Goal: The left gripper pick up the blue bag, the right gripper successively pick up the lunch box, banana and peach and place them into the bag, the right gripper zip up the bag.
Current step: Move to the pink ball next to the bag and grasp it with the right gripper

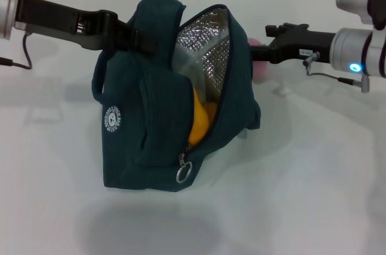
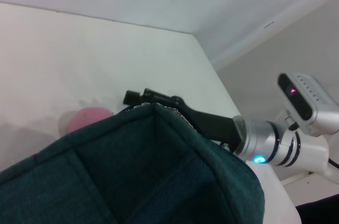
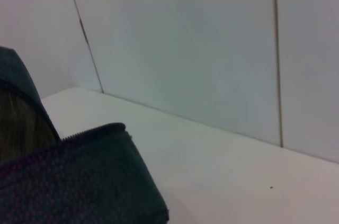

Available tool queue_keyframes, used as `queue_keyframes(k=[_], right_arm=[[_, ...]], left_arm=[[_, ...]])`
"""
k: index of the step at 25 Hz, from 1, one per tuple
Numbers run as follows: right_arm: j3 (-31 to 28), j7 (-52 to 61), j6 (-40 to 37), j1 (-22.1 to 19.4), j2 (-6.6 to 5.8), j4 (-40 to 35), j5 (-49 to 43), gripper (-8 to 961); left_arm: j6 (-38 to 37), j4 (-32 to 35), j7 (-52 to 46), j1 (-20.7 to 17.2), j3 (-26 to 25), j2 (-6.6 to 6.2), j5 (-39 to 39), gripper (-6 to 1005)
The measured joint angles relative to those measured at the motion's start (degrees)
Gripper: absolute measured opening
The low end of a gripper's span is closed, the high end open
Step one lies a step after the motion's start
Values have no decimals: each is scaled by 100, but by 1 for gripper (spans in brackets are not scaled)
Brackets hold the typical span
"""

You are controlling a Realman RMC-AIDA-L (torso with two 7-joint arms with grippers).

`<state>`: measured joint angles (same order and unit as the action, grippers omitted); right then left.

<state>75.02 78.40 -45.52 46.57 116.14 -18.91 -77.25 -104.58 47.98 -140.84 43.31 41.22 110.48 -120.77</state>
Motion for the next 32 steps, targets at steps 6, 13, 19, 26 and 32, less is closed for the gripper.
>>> queue_keyframes(k=[6, 13, 19, 26, 32], right_arm=[[3, 3, 29, 132, 4, 253, 18, 837], [113, 5, 75, 87, 5, 256, -14, 825], [289, 8, 213, 82, 4, 256, 12, 815], [297, 9, 299, 75, 4, 213, -13, 600], [316, 6, 244, 79, 4, 199, -27, 471]], left_arm=[[0, 0, 3, 3, 0, 12, 0, 33], [0, 0, 4, 23, 0, 7, 1, 33], [0, 0, 4, 29, 0, 7, 2, 33], [0, 0, 4, 4, 0, 1, 2, 33], [-5, 0, 4, 12, 0, -7, 2, 33]])
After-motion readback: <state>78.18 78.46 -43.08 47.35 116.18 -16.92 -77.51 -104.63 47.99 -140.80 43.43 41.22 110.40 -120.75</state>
